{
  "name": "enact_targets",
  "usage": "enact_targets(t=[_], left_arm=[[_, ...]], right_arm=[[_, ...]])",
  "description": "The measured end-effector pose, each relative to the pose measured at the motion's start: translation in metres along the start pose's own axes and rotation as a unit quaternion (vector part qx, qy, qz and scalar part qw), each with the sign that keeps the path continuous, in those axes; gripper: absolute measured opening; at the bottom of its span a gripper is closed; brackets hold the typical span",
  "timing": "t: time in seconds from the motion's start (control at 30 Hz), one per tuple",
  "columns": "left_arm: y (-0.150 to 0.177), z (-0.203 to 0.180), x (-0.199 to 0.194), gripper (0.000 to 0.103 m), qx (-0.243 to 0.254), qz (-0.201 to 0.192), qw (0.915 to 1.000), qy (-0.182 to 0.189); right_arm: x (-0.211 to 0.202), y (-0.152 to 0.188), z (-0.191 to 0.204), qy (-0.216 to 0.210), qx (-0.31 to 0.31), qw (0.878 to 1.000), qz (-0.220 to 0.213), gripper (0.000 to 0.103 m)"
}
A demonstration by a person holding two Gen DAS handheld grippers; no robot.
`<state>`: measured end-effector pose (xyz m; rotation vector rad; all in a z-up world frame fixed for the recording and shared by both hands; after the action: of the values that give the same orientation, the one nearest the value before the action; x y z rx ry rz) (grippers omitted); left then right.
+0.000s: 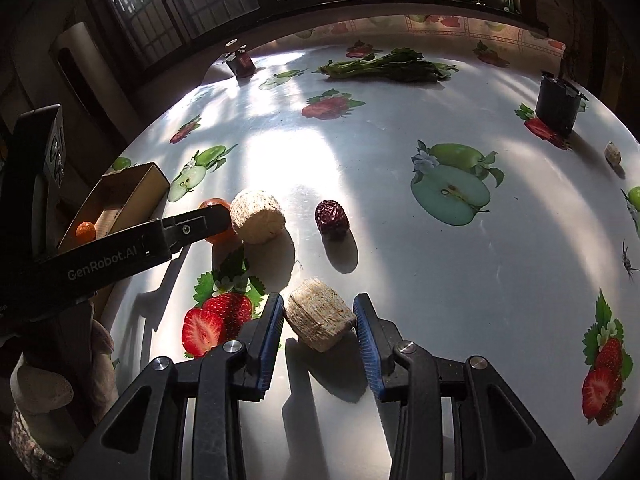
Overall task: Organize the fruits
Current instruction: 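Grasp the last mandarin orange with the left tool while the right tool grasps a cake block, then carry the orange with the left tool into the box while the right tool carries the cake there, releasing both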
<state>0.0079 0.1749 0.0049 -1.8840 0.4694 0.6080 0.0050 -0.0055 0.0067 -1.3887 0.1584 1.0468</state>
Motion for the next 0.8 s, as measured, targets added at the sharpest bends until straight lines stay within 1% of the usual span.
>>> enact_targets(t=[0.17,0.43,0.47,0.5,0.53,0.6,0.7,0.8], left_arm=[[0.001,-0.007,0.002,0.056,0.025,-0.009,0.9996,0.002],[0.002,-0.012,0.004,0.056,0.047,-0.010,0.9988,0.011],[0.003,-0.014,0.004,0.051,0.057,-0.009,0.9983,0.007],[0.005,-0.018,0.004,0.033,0.070,-0.007,0.9975,0.005],[0.008,-0.021,0.005,0.029,0.080,-0.003,0.9968,0.003],[0.009,-0.024,0.003,0.029,0.092,-0.006,0.9957,-0.003],[0.010,-0.021,0.000,0.029,0.086,-0.008,0.9962,-0.002],[0.009,-0.017,-0.006,0.029,0.083,-0.016,0.9964,-0.012]], right_arm=[[0.000,0.002,0.006,0.012,-0.012,1.000,-0.006,0.039],[0.001,0.003,0.013,0.021,-0.032,0.999,-0.012,0.039],[0.001,0.003,0.015,0.023,-0.036,0.999,-0.013,0.039],[0.002,0.004,0.016,0.026,-0.041,0.999,-0.014,0.039],[0.001,0.004,0.017,0.028,-0.045,0.998,-0.015,0.039],[0.001,0.005,0.019,0.034,-0.055,0.998,-0.017,0.039],[0.001,0.006,0.022,0.038,-0.062,0.997,-0.020,0.039],[0.001,0.006,0.022,0.034,-0.061,0.997,-0.022,0.039]])
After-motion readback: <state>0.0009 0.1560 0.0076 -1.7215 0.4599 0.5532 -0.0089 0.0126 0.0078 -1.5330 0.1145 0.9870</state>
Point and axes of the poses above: each gripper's, at about its wrist camera, not at the fingertips, and x roughly the way its jaws point, z to its left, y to its underside, the point moved 1 cm from there along x, roughly the way its jaws point, and after that the axes turned 13 degrees about -z, right-handed, at the moved point
